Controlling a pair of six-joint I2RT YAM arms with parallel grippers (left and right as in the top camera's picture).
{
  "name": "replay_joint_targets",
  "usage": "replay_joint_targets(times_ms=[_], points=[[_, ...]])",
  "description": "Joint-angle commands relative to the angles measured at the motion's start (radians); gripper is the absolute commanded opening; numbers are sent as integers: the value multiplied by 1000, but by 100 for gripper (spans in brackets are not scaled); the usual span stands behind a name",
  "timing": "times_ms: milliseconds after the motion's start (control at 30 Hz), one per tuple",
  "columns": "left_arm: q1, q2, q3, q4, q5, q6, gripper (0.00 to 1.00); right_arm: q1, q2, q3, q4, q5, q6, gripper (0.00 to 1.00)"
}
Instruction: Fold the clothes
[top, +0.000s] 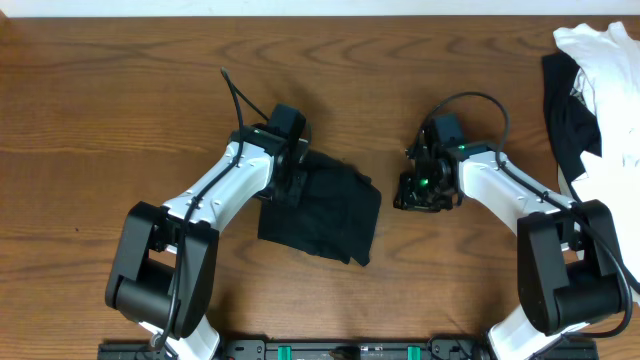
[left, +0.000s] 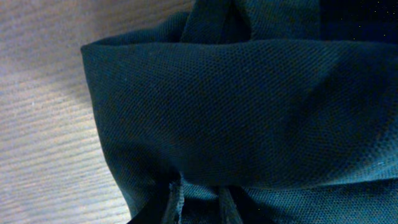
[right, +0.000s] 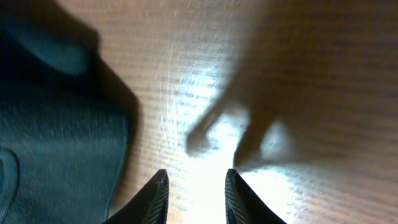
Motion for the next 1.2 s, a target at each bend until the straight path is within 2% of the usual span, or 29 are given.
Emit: replay_joint_targets(times_ms=[0, 100, 167, 300, 333, 367, 400, 467, 667, 833, 867, 900, 933, 1000, 1067, 1167], points=[[5, 27, -18, -43, -31, -74, 23, 11, 12, -4, -16, 9, -32, 28], [5, 27, -18, -87, 55, -179, 23, 5, 12, -4, -35, 39, -31, 28], [5, 27, -18, -108, 160, -232, 23, -1, 12, -4, -43, 45, -32, 28], [-9, 27, -18, -136, 379, -412, 22, -9, 12, -4, -56, 53, -35, 28], [-13, 27, -17, -136, 410, -422, 22, -9, 12, -4, -56, 53, -35, 28], [-17, 26, -17, -135, 434, -423, 20, -9, 12, -4, -57, 53, -35, 28], [-19, 26, -17, -135, 438, -423, 13, -9, 12, -4, -59, 53, -35, 28], [-19, 26, -17, -136, 430, -423, 6, -9, 12, -4, -67, 53, -38, 27], [-13, -20, 10, -160, 332, -387, 6, -27, -6, -2, -98, 72, -64, 27], [-13, -139, 45, -159, 199, -311, 7, -83, -127, 25, -156, 75, -65, 27], [-13, -166, 48, -150, 171, -299, 9, -87, -163, 26, -160, 73, -69, 27], [-13, -198, 48, -133, 144, -285, 15, -87, -200, 26, -164, 66, -79, 27], [-13, -220, 48, -114, 119, -274, 26, -80, -242, 26, -170, 48, -98, 27], [-13, -256, 48, -71, 55, -267, 41, -58, -307, 26, -185, 8, -140, 27], [-12, -269, 48, -17, -24, -267, 44, -3, -367, 25, -214, -25, -177, 27], [-2, -252, 48, 41, -45, -242, 45, 106, -395, 25, -256, -12, -227, 28]])
